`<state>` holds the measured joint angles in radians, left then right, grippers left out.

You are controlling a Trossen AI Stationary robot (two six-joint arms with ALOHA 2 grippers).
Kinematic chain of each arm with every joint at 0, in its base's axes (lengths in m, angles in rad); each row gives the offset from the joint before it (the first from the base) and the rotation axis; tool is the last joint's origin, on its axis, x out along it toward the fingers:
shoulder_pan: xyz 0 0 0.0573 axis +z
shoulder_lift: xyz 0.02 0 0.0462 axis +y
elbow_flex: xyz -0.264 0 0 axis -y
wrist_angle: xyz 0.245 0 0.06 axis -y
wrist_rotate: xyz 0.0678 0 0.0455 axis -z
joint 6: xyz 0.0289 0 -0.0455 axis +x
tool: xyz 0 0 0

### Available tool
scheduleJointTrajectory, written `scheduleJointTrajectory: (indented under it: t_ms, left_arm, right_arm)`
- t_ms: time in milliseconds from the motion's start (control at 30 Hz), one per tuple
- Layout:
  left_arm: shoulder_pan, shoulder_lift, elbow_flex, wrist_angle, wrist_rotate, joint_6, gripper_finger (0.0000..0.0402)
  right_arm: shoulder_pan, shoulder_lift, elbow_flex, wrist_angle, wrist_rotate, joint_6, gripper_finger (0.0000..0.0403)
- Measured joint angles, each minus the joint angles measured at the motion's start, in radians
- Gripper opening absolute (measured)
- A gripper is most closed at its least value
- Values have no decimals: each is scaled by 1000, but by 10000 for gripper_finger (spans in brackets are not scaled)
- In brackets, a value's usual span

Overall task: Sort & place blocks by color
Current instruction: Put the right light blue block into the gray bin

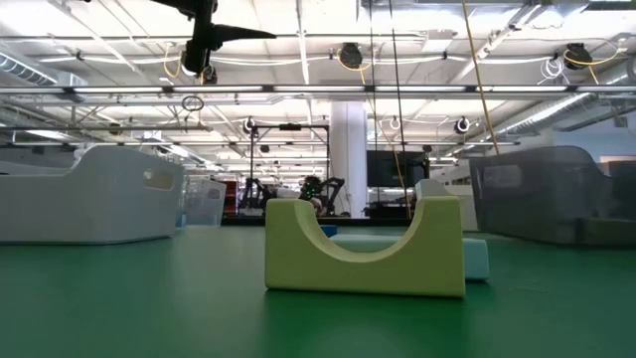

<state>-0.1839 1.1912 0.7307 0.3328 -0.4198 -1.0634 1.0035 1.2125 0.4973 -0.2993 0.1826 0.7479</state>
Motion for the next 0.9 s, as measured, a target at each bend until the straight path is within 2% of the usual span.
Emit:
scheduleJointTrajectory:
  t_ms: [167,400,500,667,800,900]
  left_arm:
    - [-1,0,0,1,0,-32,257]
    - [-1,0,0,1,1,-17,257]
    - [-1,0,0,1,1,-8,257]
    - [-1,0,0,33,2,4,257]
    - [-1,0,0,66,10,7,257]
    - [-1,0,0,108,33,39,257]
  right_arm:
    - [0,-24,-1,33,-45,76,114]
    - [-16,-138,-1,77,13,80,114]
    - [-28,-208,-1,76,93,78,114]
    - [-61,-345,-1,107,303,47,114]
    - [-113,-449,-1,171,503,-69,114]
    - [-182,-499,-1,244,594,-222,114]
